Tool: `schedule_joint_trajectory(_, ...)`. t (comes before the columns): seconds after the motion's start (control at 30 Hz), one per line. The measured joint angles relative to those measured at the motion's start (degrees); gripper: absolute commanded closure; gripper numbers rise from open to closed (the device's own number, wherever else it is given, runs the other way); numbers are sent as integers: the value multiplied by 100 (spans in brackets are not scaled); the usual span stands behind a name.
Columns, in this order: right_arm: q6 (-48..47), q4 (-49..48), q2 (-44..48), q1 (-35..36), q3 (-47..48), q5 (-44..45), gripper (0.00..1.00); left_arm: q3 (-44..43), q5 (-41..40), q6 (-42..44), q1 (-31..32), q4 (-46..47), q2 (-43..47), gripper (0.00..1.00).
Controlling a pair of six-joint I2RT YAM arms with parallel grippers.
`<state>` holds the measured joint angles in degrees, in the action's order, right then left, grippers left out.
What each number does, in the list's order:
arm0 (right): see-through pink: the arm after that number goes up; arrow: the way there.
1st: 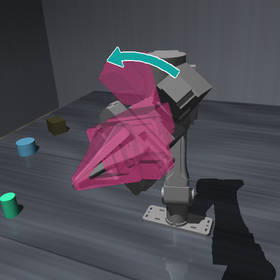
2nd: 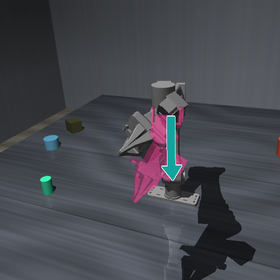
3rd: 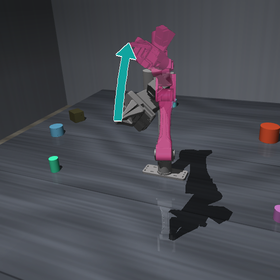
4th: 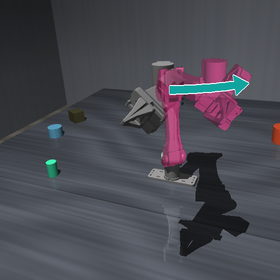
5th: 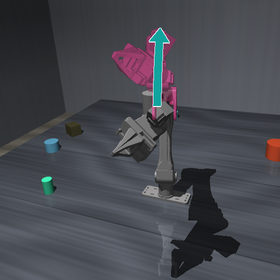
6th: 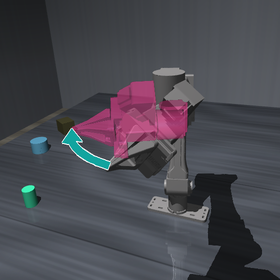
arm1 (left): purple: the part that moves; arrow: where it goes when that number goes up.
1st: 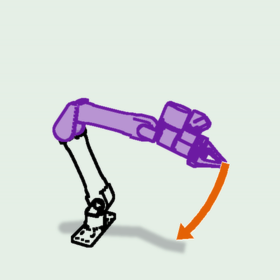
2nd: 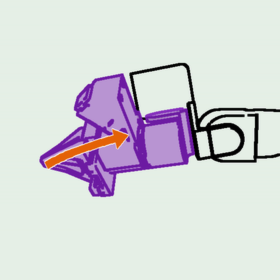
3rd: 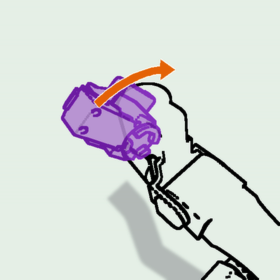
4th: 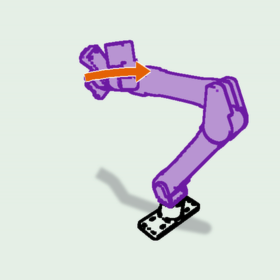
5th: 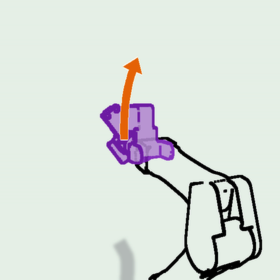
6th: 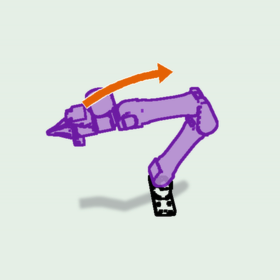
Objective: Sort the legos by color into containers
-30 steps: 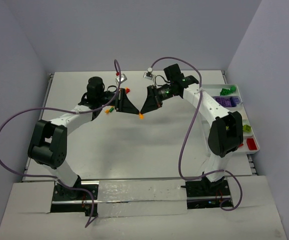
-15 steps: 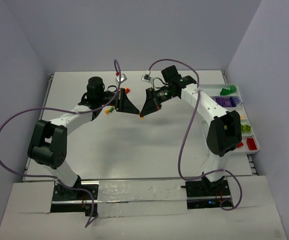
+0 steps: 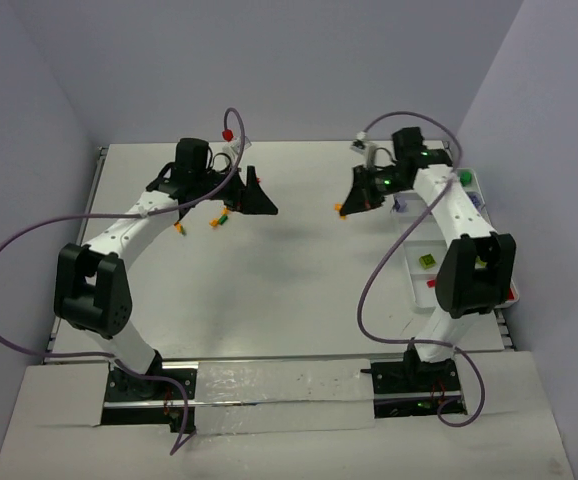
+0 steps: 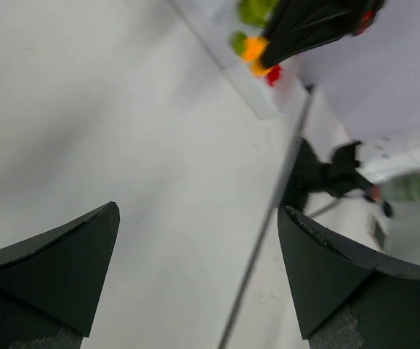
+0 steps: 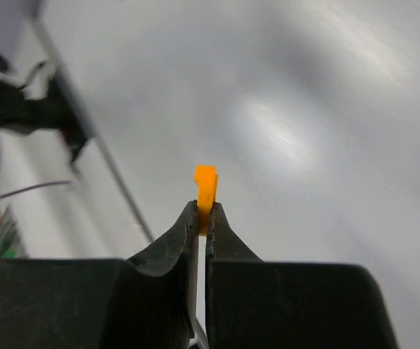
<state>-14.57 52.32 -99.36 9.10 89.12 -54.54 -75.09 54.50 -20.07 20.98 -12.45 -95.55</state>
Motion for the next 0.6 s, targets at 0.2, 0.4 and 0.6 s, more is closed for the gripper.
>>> schedule_joint_trajectory(0.2, -881, 315, 469, -2122, -564, 2090, 100, -91, -2222, 505, -12, -445, 123, 1)
schedule_joint_trajectory(0.4, -1594, 377, 421, -3311, -588, 3556, 100, -431, -3639, 752, -14, -745, 60, 1)
schedule_joint_trajectory(0.6, -1789, 314, -273, -3453, -79, 4254, 100, -625, -4008, 1133, -14, -818, 51, 1)
